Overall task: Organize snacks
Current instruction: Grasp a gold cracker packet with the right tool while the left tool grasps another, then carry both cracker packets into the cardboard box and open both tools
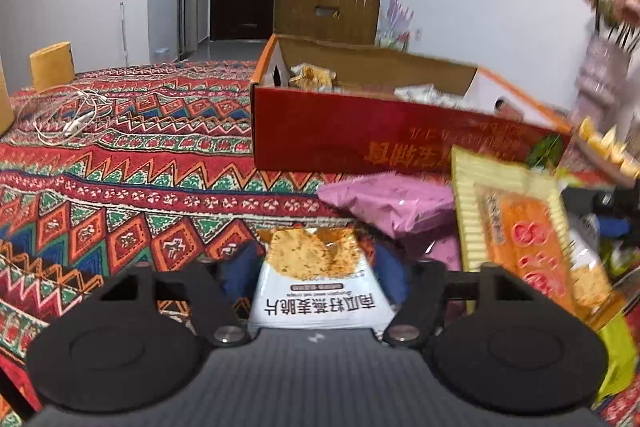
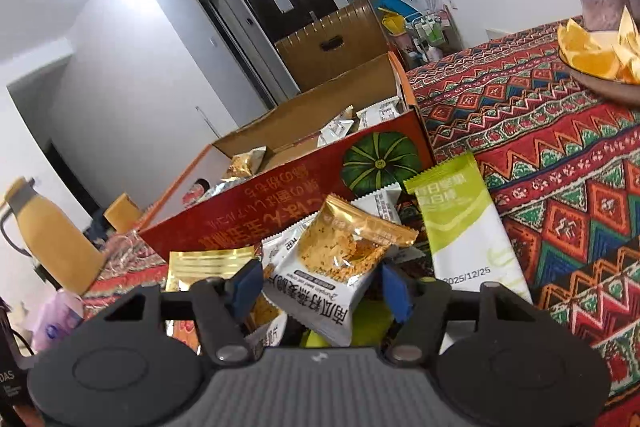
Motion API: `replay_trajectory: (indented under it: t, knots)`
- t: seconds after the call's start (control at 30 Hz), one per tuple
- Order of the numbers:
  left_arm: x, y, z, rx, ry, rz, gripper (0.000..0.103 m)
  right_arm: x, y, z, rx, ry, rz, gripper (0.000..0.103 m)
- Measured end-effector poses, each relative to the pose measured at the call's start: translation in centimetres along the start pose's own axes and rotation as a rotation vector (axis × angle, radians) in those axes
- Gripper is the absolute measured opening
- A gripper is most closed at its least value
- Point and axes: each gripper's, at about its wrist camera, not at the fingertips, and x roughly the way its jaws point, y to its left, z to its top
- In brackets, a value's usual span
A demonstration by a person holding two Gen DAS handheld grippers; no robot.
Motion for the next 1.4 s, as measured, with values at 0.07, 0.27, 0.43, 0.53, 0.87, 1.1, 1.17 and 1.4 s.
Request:
replay_trajectory:
  t: [0.07,0.27,0.43,0.53,0.87,1.1,1.17,1.4]
  knots:
    - [-0.2,0.6,-0.1,-0.037,-0.002,-0.020,0.054,-0.3,-0.2,-0.3,0.000,-0.021,0.014,0.055]
    - [-0.2,0.5,0.0,-0.030,-0.001,-0.023,0.052,-0.1,0.4,-0.8,-0.051,-0.037,-0.010,0.052]
    - [-0.1,0.4,0.0,-0.026,0.002,-0.024,0.056,-0.1,0.9,-1.0,-0.090,-0.044,-0.027,0.052]
    - [-0.1,0.4,0.0,-0.027,0.000,-0.019,0.050,0.1,0.7,-1.1,-0.090,-0.043,-0.021,0.051]
    - [-1.2,1.0,0.4,-0.076,0.015,-0.038,0.040,-0.8,1.2,-1.2,-0.134,-0.076,-0.044,0.050]
    - [-10.6,-0.3,-0.9,-0.053,-0.059,-0.009,0.040,-7.2,2.7,-2.7,-0.203,-0.140,-0.047,0.049]
    - [-13.7,-0.7,-2.2,-0.057,-0.091,-0.009,0.040,-9.6,3.1,-3.7,-0.225,-0.140,-0.032,0.049]
    - [-18.8,-0.9,-5.5,-0.101,-0.119,0.017,0.040,-14.3,3.2,-8.4,-0.271,-0.096,-0.050,0.049]
